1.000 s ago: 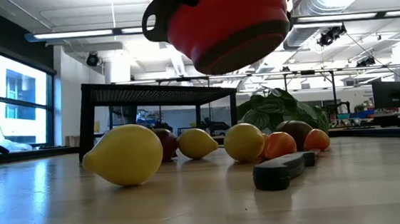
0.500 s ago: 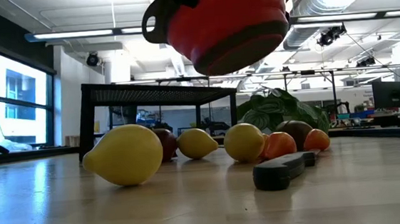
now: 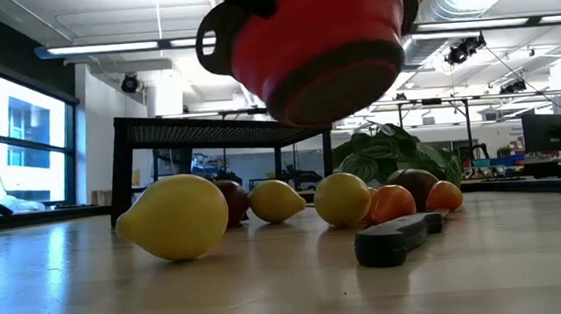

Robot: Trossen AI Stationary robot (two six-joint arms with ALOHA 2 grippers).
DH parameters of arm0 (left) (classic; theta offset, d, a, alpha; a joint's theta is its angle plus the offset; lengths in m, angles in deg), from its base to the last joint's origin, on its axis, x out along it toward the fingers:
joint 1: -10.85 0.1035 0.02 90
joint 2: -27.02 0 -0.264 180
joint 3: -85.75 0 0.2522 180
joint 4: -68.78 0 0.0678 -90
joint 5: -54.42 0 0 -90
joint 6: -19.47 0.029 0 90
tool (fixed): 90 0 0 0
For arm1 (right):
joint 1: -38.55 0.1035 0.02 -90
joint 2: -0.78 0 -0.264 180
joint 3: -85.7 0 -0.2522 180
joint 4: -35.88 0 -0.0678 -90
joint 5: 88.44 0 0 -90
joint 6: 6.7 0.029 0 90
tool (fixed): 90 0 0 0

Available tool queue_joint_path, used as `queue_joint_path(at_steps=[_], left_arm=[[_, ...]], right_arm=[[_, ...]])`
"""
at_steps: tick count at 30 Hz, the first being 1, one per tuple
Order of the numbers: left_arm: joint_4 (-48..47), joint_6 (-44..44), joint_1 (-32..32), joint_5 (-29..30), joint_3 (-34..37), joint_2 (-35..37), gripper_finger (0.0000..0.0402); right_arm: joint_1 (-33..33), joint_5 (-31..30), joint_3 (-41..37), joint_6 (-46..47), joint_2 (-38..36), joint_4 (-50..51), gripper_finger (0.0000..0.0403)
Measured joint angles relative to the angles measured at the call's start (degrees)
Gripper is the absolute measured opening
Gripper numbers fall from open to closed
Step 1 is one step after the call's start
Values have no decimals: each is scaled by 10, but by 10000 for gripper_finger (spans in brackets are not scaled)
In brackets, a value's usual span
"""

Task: Pick & Place Fruit
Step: Put the red basket on the shelf

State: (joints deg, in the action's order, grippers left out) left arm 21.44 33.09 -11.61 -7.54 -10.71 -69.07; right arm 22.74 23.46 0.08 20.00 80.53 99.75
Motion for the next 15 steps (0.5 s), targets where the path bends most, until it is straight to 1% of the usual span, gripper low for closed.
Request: queue_joint_path(at_steps=[4, 8, 12, 15], left_arm=[[2, -12, 0, 3, 0, 0, 18], [-2, -19, 0, 4, -9, 0, 18], [-9, -19, 0, 12, -46, 0, 18], [-36, -20, 4, 36, -87, 0, 18]], right_arm=[[-26, 30, 0, -1, -48, -2, 192], [-47, 28, 0, -23, -111, -1, 172], [-64, 25, 0, -47, -173, -2, 154], [-76, 21, 0, -64, -216, -2, 143]])
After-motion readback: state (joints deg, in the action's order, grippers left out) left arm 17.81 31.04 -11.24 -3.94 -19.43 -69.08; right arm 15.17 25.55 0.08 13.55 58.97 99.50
